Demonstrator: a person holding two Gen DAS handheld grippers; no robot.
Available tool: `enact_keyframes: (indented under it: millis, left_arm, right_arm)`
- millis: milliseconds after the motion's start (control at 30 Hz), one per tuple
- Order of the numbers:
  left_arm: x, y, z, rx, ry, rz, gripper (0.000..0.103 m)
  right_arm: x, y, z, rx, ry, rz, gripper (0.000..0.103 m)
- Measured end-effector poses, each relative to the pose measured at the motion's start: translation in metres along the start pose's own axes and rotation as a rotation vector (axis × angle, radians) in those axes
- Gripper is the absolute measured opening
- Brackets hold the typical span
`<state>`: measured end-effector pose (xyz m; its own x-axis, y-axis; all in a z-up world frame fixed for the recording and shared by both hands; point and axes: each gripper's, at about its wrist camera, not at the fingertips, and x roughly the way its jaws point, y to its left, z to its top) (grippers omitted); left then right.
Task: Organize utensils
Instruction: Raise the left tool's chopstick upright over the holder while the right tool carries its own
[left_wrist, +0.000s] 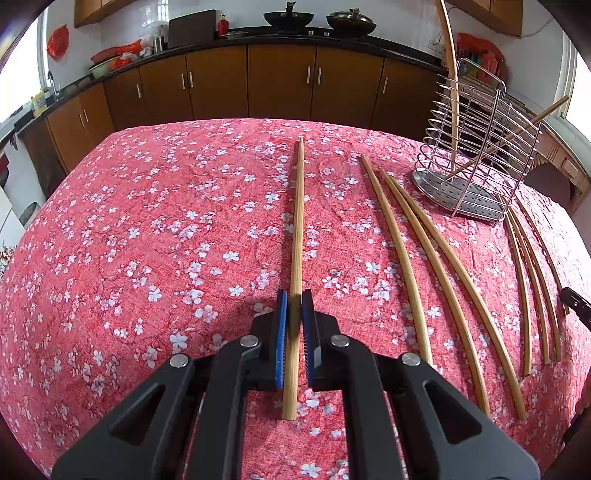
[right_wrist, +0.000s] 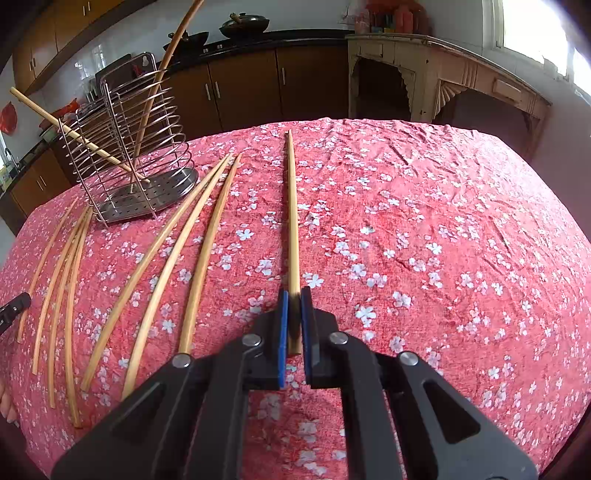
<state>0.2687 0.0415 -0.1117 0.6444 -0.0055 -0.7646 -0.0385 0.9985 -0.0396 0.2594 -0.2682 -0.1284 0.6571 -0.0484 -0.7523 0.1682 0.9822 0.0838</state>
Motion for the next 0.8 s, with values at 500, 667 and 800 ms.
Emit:
enact_keyframes:
  millis: [500,667,800]
  left_arm:
    - [-0.004,-0.018,-0.006,0.090,0.004,0.051,0.007]
    - [-0.007,-0.021,-0.006,0.090,0.017,0.036,0.007]
    - [-0.023,-0.023,-0.006,0.090,-0.019,0.011,0.007]
  right_arm:
    - [-0.003,-0.004,-0.005,0.026,-0.002,0.046,0.008]
    - [-0.025,-0.010,-0.008,0.027,-0.095,0.070,0.007]
    - [-0.049,-0.013,-0.007,0.036,-0.177,0.086,0.007]
